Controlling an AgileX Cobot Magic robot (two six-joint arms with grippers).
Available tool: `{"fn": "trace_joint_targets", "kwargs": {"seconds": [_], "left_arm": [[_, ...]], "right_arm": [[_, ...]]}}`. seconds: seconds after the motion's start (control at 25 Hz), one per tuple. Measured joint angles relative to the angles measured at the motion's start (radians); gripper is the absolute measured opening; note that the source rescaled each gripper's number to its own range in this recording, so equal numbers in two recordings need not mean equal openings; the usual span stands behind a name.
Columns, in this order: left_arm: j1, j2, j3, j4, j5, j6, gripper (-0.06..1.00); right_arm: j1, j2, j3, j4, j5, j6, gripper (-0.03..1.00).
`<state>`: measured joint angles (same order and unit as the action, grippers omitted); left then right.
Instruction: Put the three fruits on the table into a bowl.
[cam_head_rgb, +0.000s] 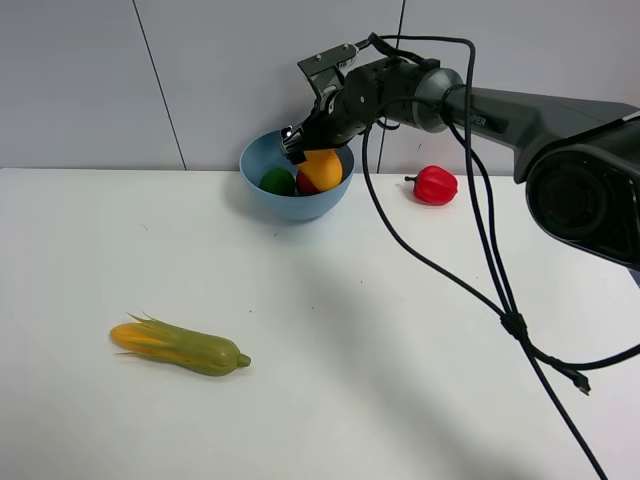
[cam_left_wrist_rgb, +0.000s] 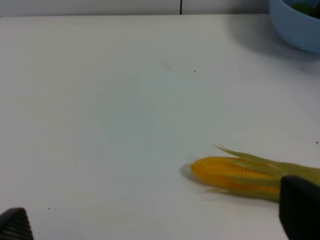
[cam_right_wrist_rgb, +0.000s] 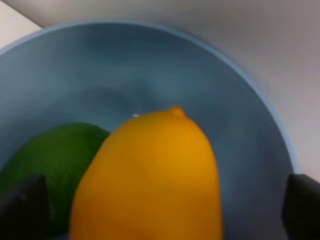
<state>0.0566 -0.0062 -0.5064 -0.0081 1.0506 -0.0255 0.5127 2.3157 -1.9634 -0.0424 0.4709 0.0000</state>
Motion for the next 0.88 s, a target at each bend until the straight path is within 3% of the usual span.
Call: {"fn": "trace_joint_targets", "kwargs": {"seconds": [0.12, 0.28, 0.44, 0.68, 0.76, 0.88], "left_arm": [[0.000, 0.000, 0.000, 0.000, 0.000, 0.000, 0.99], [0.000, 0.000, 0.000, 0.000, 0.000, 0.000, 0.99], [0.000, 0.000, 0.000, 0.000, 0.000, 0.000, 0.99], [0.000, 0.000, 0.000, 0.000, 0.000, 0.000, 0.99], [0.000, 0.000, 0.000, 0.000, 0.000, 0.000, 0.99], [0.000, 0.000, 0.000, 0.000, 0.000, 0.000, 0.99]], "right_arm": [[0.000, 0.000, -0.001, 0.011, 0.005, -0.026, 0.97], [0.000, -0.035, -0.001, 0.020, 0.091, -0.071, 0.99], [0.000, -0.149, -0.001, 0.053, 0.271, -0.082, 1.00], [0.000, -0.279, -0.003, 0.042, 0.650, -0.114, 1.00], [0.000, -0.300, -0.003, 0.003, 0.720, -0.114, 1.00], [-0.012, -0.334, 0.004, -0.038, 0.740, -0.110, 1.00]]}}
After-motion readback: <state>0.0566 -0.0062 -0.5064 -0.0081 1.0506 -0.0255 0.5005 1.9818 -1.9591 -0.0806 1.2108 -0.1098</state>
